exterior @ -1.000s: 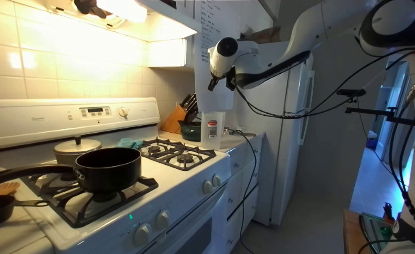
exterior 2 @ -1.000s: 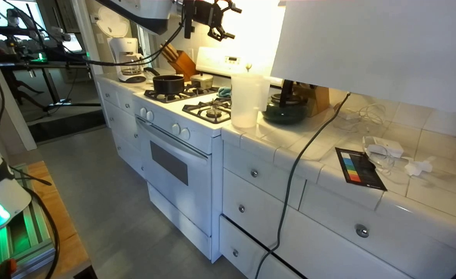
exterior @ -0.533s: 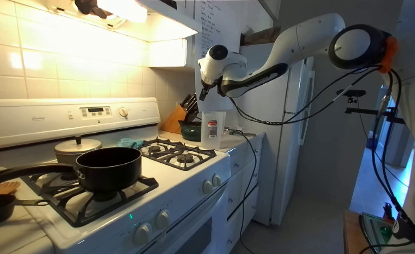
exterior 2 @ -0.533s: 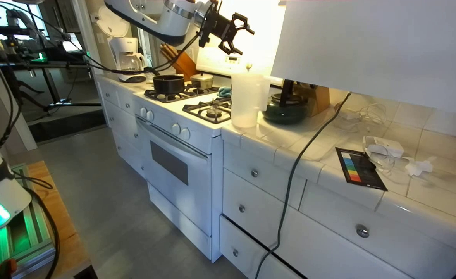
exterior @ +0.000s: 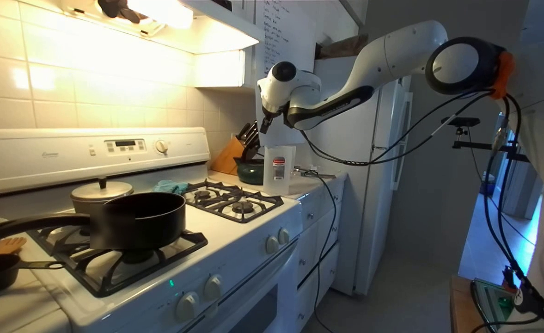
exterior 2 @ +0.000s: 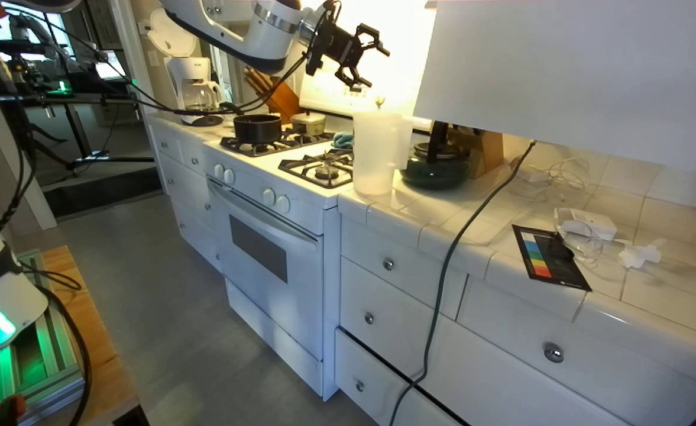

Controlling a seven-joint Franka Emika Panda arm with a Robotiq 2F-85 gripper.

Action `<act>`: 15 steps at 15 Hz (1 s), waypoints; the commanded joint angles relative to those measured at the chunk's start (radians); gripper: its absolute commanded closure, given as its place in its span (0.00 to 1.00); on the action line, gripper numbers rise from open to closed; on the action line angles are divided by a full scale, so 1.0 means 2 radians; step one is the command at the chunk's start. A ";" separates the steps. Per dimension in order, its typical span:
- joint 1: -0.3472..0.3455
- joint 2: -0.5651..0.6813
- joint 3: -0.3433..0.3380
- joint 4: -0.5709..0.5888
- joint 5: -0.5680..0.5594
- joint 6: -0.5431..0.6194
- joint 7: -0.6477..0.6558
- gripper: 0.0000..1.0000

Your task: Move the jar and the kettle to the left

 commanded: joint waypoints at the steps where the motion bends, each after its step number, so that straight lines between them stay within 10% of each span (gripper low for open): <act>1: -0.014 0.054 0.009 0.055 0.063 0.044 -0.082 0.00; 15: -0.014 0.240 -0.015 0.322 0.270 -0.021 -0.253 0.00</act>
